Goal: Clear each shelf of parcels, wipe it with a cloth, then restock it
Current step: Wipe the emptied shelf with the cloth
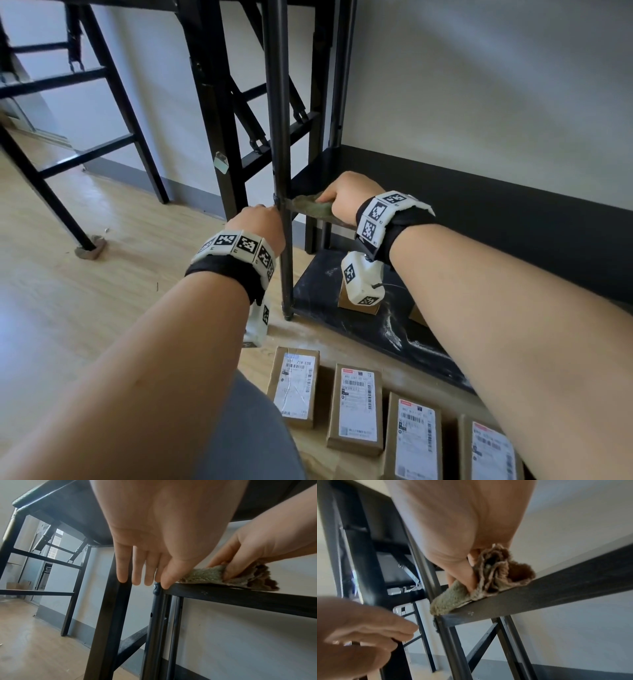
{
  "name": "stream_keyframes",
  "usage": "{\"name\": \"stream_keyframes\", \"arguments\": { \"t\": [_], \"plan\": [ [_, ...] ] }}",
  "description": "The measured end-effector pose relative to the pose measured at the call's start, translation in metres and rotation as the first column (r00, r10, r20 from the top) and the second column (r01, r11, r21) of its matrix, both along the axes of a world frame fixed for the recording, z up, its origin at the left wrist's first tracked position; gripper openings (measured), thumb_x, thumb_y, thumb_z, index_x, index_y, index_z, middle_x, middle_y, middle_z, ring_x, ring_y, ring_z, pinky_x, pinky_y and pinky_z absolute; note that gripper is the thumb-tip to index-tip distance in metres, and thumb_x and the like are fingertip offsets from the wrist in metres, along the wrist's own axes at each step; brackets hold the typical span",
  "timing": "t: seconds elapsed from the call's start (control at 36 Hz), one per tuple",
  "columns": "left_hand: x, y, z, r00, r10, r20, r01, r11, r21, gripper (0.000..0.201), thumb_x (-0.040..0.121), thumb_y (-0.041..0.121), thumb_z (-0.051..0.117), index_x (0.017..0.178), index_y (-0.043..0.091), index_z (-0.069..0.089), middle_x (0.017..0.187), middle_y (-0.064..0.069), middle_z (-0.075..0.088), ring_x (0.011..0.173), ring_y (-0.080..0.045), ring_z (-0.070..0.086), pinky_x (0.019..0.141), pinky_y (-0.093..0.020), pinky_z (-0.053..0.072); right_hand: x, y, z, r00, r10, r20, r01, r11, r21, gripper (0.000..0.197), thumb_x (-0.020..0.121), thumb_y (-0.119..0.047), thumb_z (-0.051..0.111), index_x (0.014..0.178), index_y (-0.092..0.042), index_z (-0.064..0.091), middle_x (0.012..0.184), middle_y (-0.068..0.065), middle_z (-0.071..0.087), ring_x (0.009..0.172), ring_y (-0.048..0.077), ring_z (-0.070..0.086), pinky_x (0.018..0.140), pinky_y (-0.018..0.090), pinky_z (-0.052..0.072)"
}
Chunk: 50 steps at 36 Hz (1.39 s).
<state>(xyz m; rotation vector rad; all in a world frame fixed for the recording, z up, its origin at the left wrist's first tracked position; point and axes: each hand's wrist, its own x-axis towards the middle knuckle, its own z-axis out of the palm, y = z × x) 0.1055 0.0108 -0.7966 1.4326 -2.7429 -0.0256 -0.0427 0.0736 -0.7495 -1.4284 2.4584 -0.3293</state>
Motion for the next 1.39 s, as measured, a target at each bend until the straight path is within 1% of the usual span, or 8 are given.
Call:
{"name": "stream_keyframes", "arguments": {
  "t": [0.08,0.22,0.31,0.42,0.53,0.75,1.08,1.39],
  "plan": [
    [0.000,-0.003,-0.003,1.000,-0.004,0.003,0.004,1.000,0.018,0.035,0.094,0.021,0.047,0.127,0.013,0.053,0.121,-0.010,0.057,0.111,-0.030,0.055,0.085,-0.041,0.050,0.007,-0.011,-0.004,0.999,-0.038,-0.004,0.038,0.999,-0.021,0.044,0.092,-0.036,0.058,0.129,-0.013,0.050,0.119,0.005,0.055,0.098,0.023,0.056,0.082,0.034,0.047],
    [0.004,-0.015,-0.004,1.000,0.003,-0.021,-0.002,0.999,0.035,0.038,0.092,0.020,0.049,0.129,0.013,0.052,0.126,-0.010,0.056,0.113,-0.030,0.055,0.087,-0.040,0.050,0.015,-0.011,-0.016,0.988,0.059,-0.146,-0.056,0.998,0.019,0.042,0.092,-0.042,0.053,0.131,-0.027,0.055,0.121,0.003,0.044,0.109,0.024,0.050,0.092,0.040,0.047],
    [0.004,-0.019,-0.004,0.999,0.024,-0.037,-0.021,0.998,0.065,0.042,0.093,0.021,0.048,0.134,0.012,0.049,0.132,-0.010,0.053,0.118,-0.029,0.054,0.090,-0.040,0.049,0.019,-0.008,-0.011,0.985,0.044,-0.165,-0.046,0.999,-0.009,0.043,0.090,-0.047,0.048,0.116,-0.015,0.060,0.114,0.001,0.048,0.097,0.022,0.052,0.084,0.037,0.049],
    [0.004,-0.019,-0.005,0.998,0.032,-0.054,-0.026,0.995,0.093,0.042,0.094,0.018,0.045,0.136,0.012,0.047,0.134,-0.012,0.051,0.120,-0.030,0.052,0.093,-0.040,0.048,0.026,-0.011,-0.009,0.972,0.065,-0.224,-0.064,0.998,0.010,0.040,0.091,-0.040,0.054,0.124,-0.017,0.060,0.122,0.003,0.050,0.105,0.024,0.053,0.087,0.039,0.050],
    [0.008,-0.017,-0.004,0.998,0.027,-0.061,-0.022,0.996,0.082,0.041,0.095,0.022,0.045,0.134,0.011,0.049,0.132,-0.013,0.052,0.118,-0.030,0.053,0.093,-0.040,0.048,0.032,-0.008,-0.013,0.939,0.110,-0.326,-0.102,0.994,0.041,0.035,0.094,-0.026,0.055,0.127,-0.014,0.055,0.125,0.005,0.045,0.113,0.026,0.047,0.082,0.034,0.042],
    [0.014,-0.003,0.000,1.000,0.020,-0.023,-0.019,0.999,0.039,0.040,0.097,0.027,0.046,0.132,0.009,0.050,0.131,-0.012,0.052,0.117,-0.030,0.052,0.087,-0.038,0.048,0.037,0.010,-0.024,0.867,0.165,-0.471,-0.192,0.981,-0.009,0.025,0.092,-0.016,0.055,0.115,-0.010,0.061,0.121,0.007,0.046,0.111,0.028,0.046,0.073,0.033,0.034],
    [0.003,0.041,0.013,0.998,-0.052,-0.032,0.053,0.998,0.024,0.035,0.090,0.010,0.041,0.124,0.009,0.052,0.121,-0.012,0.056,0.110,-0.031,0.054,0.090,-0.044,0.050,0.010,0.085,-0.023,0.936,-0.050,-0.350,0.009,0.993,-0.118,0.025,0.089,-0.011,0.059,0.113,-0.010,0.065,0.123,0.007,0.049,0.111,0.028,0.049,0.089,0.037,0.042],
    [-0.034,0.097,0.020,0.986,-0.160,-0.055,0.160,0.987,-0.010,0.046,0.088,0.006,0.043,0.133,0.008,0.046,0.135,-0.010,0.047,0.127,-0.029,0.040,0.097,-0.045,0.045,-0.032,0.152,-0.031,0.933,-0.297,-0.204,0.257,0.945,-0.203,0.040,0.083,-0.024,0.069,0.117,-0.012,0.054,0.113,0.009,0.054,0.100,0.031,0.058,0.089,0.042,0.049]
  ]
}}
